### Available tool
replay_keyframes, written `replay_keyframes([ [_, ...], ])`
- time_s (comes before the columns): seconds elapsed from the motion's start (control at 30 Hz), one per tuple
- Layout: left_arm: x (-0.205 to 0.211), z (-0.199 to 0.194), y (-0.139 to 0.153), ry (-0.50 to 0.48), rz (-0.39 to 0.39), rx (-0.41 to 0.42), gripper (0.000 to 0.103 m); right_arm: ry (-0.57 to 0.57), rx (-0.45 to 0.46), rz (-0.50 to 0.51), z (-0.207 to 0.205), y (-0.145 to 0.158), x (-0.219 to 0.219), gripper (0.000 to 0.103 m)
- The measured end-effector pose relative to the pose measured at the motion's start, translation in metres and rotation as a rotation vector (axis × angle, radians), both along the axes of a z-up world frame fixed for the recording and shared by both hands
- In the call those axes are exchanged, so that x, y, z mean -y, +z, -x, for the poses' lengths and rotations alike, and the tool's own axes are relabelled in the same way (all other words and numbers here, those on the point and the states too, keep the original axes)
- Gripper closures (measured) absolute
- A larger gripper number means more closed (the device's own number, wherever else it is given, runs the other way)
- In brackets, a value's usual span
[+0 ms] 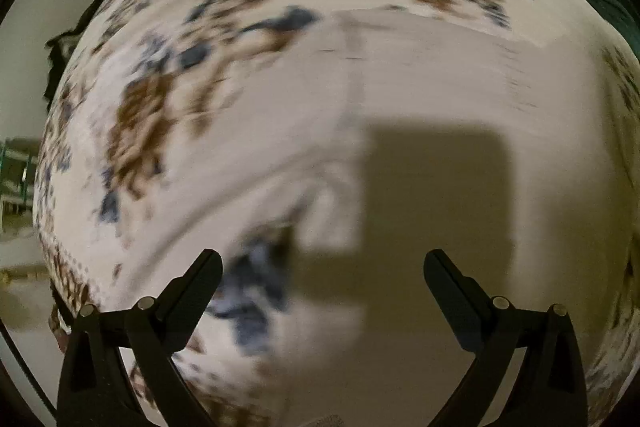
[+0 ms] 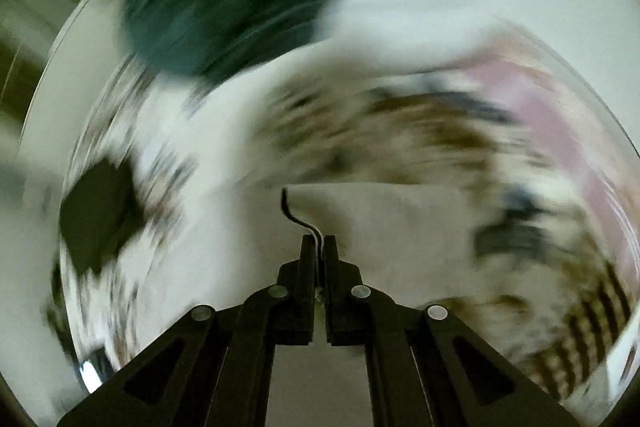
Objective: Fold small clothes
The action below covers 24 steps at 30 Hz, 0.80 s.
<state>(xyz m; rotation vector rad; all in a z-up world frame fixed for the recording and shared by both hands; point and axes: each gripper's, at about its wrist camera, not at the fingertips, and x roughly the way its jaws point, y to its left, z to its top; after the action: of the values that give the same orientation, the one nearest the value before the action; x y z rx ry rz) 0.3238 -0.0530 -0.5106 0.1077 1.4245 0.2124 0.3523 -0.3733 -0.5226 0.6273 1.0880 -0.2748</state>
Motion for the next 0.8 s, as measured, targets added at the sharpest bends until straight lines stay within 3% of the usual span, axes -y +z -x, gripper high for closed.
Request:
replay_keyframes([
  [0.07, -0.029, 0.005, 0.003, 0.048, -0.008, -0.001, 0.000, 0.226, -0.046, 0.050, -0.029, -0.008, -0.086, 0.100],
  [0.13, -0.059, 0.010, 0.007, 0.098, -0.011, -0.002, 0.000, 0.432, -0.095, 0.106, -0.033, -0.023, -0.164, 0.100],
  [0.3, -0.135, 0.036, 0.015, 0.199, -0.044, -0.003, 0.000, 0.801, -0.248, 0.160, 0.027, -0.075, -0.304, 0.100],
  [0.57, -0.202, 0.080, 0.011, 0.290, -0.081, -0.043, 0.000, 1.078, -0.392, 0.244, 0.140, -0.114, -0.387, 0.100],
  [0.8, -0.227, 0.108, 0.003, 0.366, -0.049, -0.085, 0.000, 1.114, -0.443, 0.285, 0.197, -0.121, -0.400, 0.100],
])
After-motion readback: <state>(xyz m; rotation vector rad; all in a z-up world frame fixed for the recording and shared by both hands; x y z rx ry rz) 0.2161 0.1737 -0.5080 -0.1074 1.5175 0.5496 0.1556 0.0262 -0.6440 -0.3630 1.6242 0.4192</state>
